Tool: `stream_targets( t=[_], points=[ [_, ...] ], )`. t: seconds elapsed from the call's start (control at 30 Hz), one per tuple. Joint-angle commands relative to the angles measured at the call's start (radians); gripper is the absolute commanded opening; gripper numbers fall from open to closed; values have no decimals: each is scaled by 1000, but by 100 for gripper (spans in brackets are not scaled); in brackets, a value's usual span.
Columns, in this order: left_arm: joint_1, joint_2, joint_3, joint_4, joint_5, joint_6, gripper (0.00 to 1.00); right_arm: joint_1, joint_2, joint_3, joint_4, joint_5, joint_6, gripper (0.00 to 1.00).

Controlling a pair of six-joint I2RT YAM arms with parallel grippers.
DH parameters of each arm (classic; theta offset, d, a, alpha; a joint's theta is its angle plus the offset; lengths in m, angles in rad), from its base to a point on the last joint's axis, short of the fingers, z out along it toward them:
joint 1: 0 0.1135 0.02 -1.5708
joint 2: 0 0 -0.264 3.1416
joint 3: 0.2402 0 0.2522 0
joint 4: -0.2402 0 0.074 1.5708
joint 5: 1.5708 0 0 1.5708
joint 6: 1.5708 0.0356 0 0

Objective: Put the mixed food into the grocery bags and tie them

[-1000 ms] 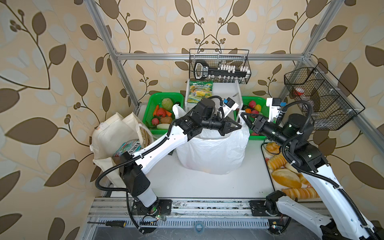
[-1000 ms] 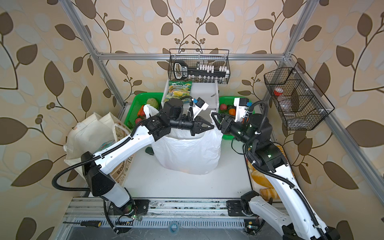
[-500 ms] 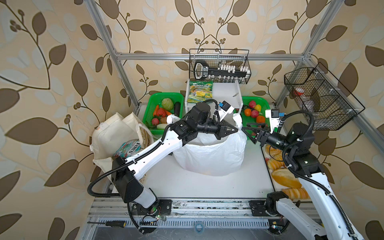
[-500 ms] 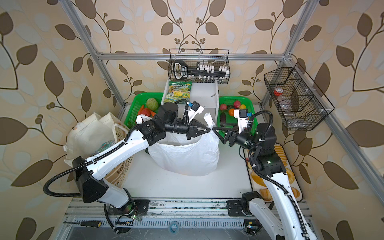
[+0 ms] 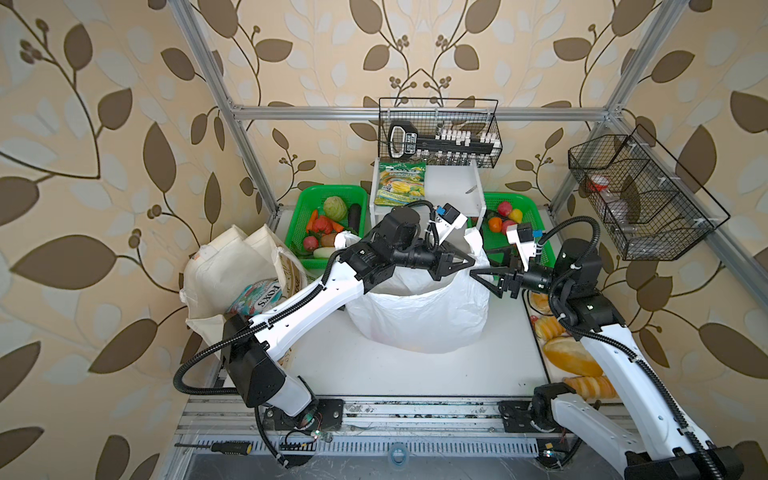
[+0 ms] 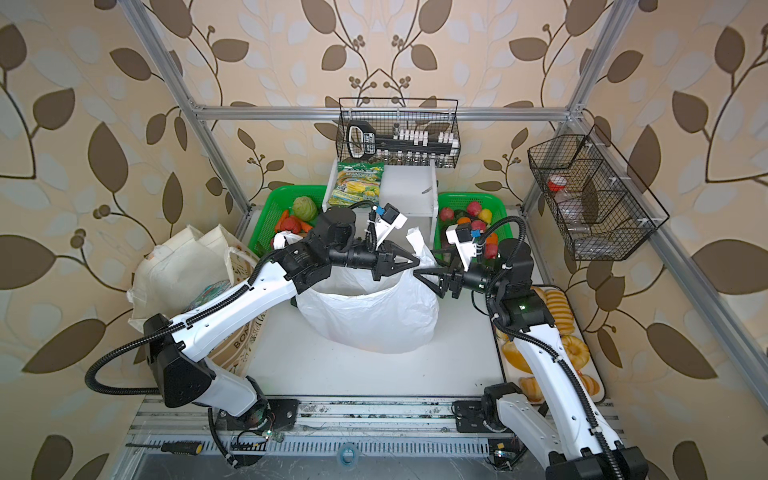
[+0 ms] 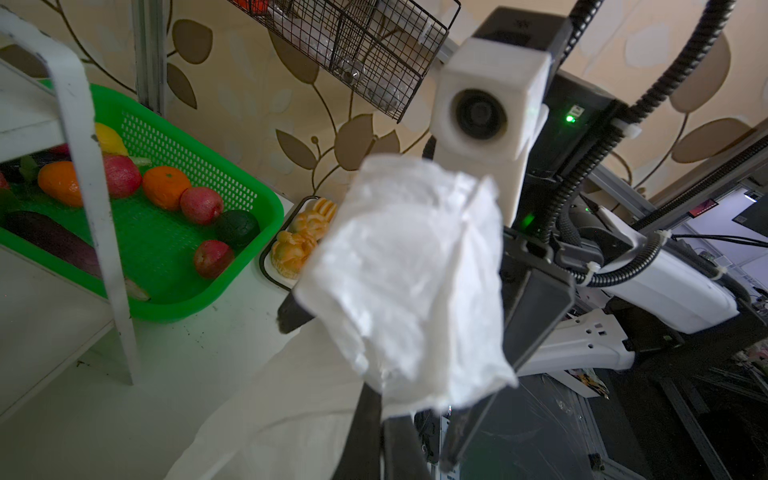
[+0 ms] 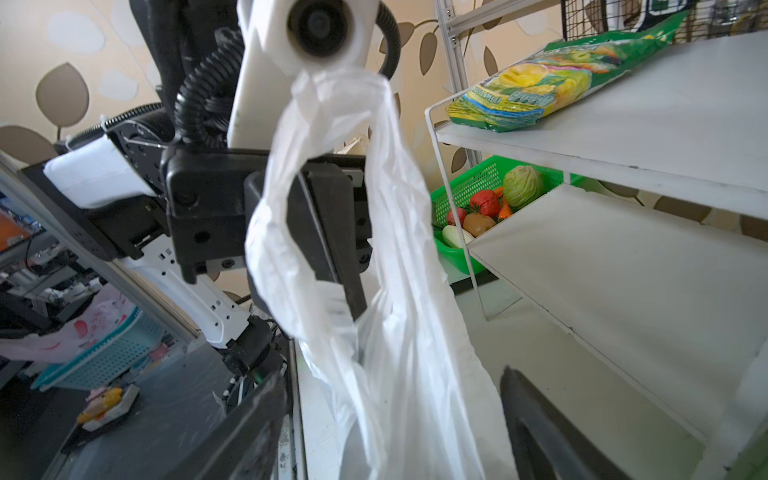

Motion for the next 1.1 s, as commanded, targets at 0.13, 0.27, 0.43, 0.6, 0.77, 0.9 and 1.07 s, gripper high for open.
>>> stream_targets(
  t=[0.13, 0.27, 0.43, 0.6, 0.77, 0.9, 1.07],
  points=[
    [0, -46, 5, 39, 33, 3, 0, -3, 37, -5, -8, -110, -278, 77],
    [0, -42, 10, 34, 35, 8, 0, 1, 68, 12, 38, -158, -240, 60],
    [0, -41, 27, 14, 17, 16, 5, 3, 70, 4, 28, -131, -200, 32],
    [0, -53, 53, 11, 4, 2, 44, 4, 67, -3, 25, -128, -165, 11],
    [0, -65, 64, 34, -15, 5, 72, 10, 59, -12, 33, -133, -160, 10],
    [0, -47, 94, 33, -25, 21, 85, 19, 49, -20, 35, -142, -186, 11],
    [0, 1, 171, 31, -27, 20, 88, 23, 49, -17, 15, -159, -194, 12]
  ],
)
